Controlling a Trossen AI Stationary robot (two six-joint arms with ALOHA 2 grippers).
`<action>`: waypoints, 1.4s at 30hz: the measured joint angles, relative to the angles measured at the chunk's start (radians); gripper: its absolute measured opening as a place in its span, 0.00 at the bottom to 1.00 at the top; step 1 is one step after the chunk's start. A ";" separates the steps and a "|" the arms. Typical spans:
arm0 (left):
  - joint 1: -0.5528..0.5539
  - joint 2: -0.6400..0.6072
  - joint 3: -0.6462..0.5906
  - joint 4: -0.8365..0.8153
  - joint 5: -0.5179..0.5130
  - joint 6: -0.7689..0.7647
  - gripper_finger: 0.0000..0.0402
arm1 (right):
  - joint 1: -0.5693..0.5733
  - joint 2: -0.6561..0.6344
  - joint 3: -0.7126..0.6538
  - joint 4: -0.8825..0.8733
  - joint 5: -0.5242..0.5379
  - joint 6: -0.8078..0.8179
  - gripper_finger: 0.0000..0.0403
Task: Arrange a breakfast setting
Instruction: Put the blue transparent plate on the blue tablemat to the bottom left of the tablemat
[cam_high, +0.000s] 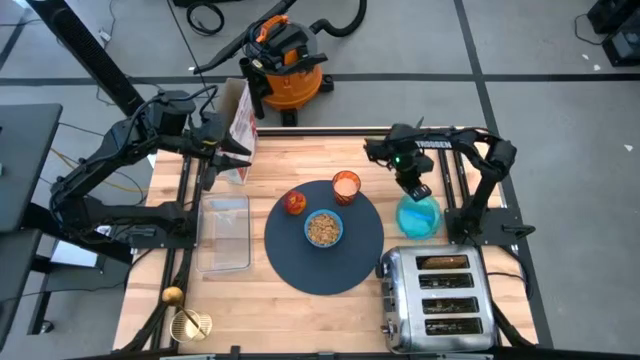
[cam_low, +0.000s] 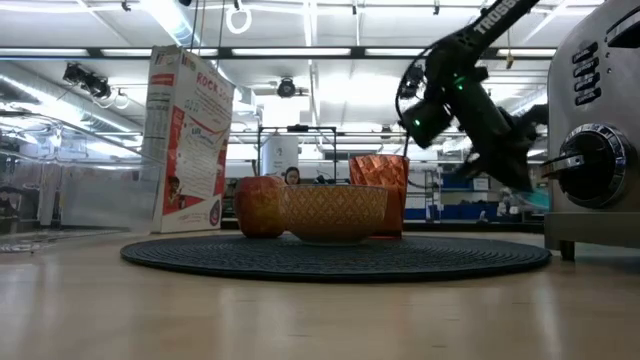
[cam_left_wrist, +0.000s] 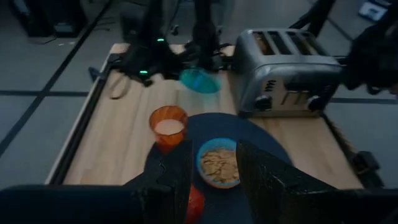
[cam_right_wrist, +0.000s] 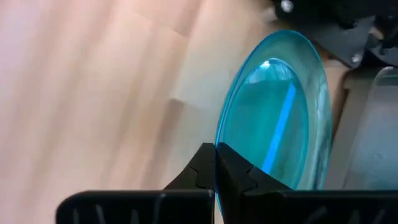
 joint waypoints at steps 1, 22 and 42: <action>0.000 -0.003 0.000 0.000 0.012 0.000 0.32 | -0.008 0.000 0.025 -0.006 0.015 0.000 0.01; 0.001 -0.086 0.000 -0.018 0.079 0.027 0.32 | 0.203 0.000 0.813 -0.189 0.676 -0.754 0.01; 0.000 -0.224 0.000 0.020 0.016 -0.458 0.32 | 0.928 0.170 0.858 0.714 0.851 -2.163 0.01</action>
